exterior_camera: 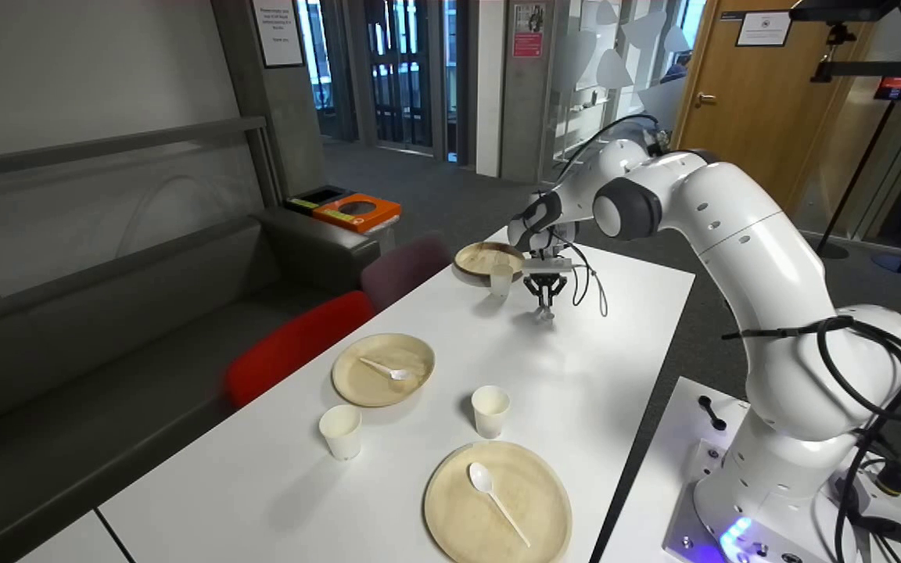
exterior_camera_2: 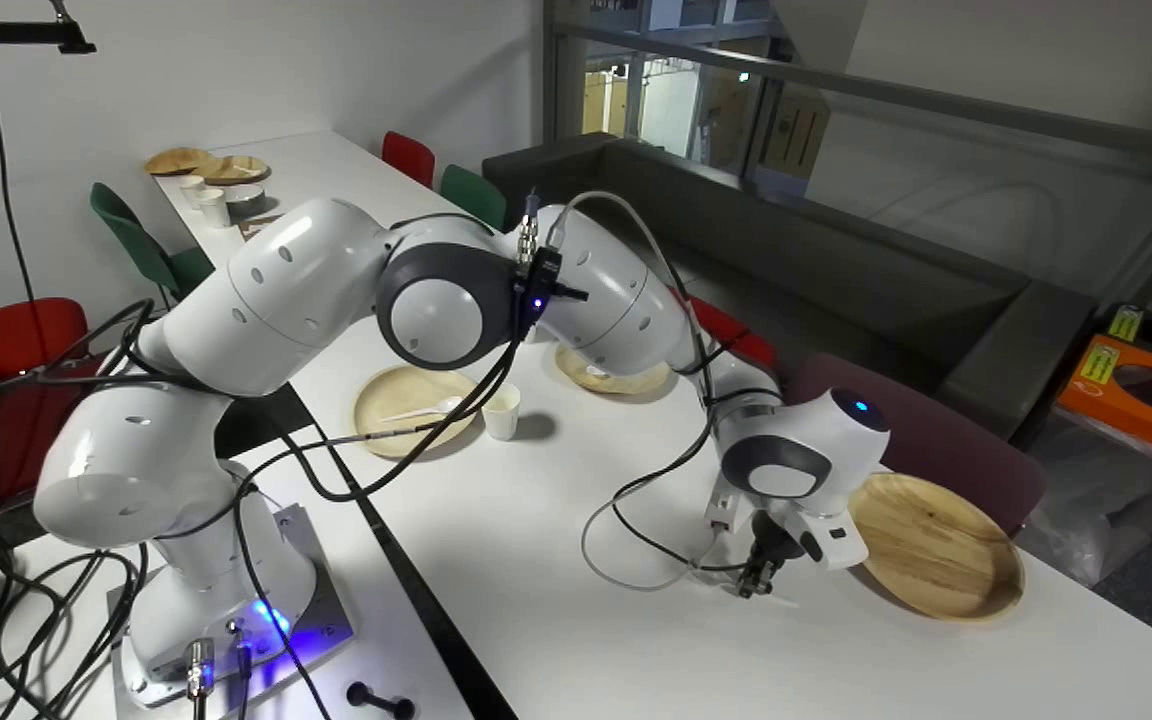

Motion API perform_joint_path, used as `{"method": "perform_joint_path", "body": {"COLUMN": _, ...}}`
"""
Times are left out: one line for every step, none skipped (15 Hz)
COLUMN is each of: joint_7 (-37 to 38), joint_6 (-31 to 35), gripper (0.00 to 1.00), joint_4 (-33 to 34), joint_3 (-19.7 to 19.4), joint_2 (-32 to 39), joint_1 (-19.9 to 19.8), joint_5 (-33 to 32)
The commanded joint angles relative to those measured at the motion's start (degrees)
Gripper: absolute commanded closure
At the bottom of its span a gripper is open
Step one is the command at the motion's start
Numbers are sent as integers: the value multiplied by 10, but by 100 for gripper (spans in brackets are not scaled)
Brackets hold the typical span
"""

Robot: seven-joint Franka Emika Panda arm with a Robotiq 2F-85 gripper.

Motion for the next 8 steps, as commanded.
{"method": "perform_joint_path", "body": {"joint_7": 12, "joint_6": -11, "gripper": 85, "joint_4": 4, "joint_3": -2, "joint_2": -1, "joint_1": 1, "joint_5": -1}}
{"method": "perform_joint_path", "body": {"joint_7": 12, "joint_6": -11, "gripper": 88, "joint_4": 4, "joint_3": -2, "joint_2": -2, "joint_1": 1, "joint_5": -1}}
{"method": "perform_joint_path", "body": {"joint_7": 12, "joint_6": -11, "gripper": 91, "joint_4": 4, "joint_3": -2, "joint_2": -2, "joint_1": 1, "joint_5": -1}}
{"method": "perform_joint_path", "body": {"joint_7": 11, "joint_6": -11, "gripper": 91, "joint_4": 4, "joint_3": -2, "joint_2": -2, "joint_1": 1, "joint_5": -1}}
{"method": "perform_joint_path", "body": {"joint_7": 11, "joint_6": -11, "gripper": 97, "joint_4": 4, "joint_3": -2, "joint_2": -2, "joint_1": 1, "joint_5": -1}}
{"method": "perform_joint_path", "body": {"joint_7": 11, "joint_6": -12, "gripper": 94, "joint_4": 4, "joint_3": -2, "joint_2": -2, "joint_1": 1, "joint_5": -1}}
{"method": "perform_joint_path", "body": {"joint_7": 11, "joint_6": -11, "gripper": 94, "joint_4": 4, "joint_3": -2, "joint_2": -2, "joint_1": 0, "joint_5": -1}}
{"method": "perform_joint_path", "body": {"joint_7": 11, "joint_6": -11, "gripper": 96, "joint_4": 4, "joint_3": -2, "joint_2": -2, "joint_1": 0, "joint_5": -1}}
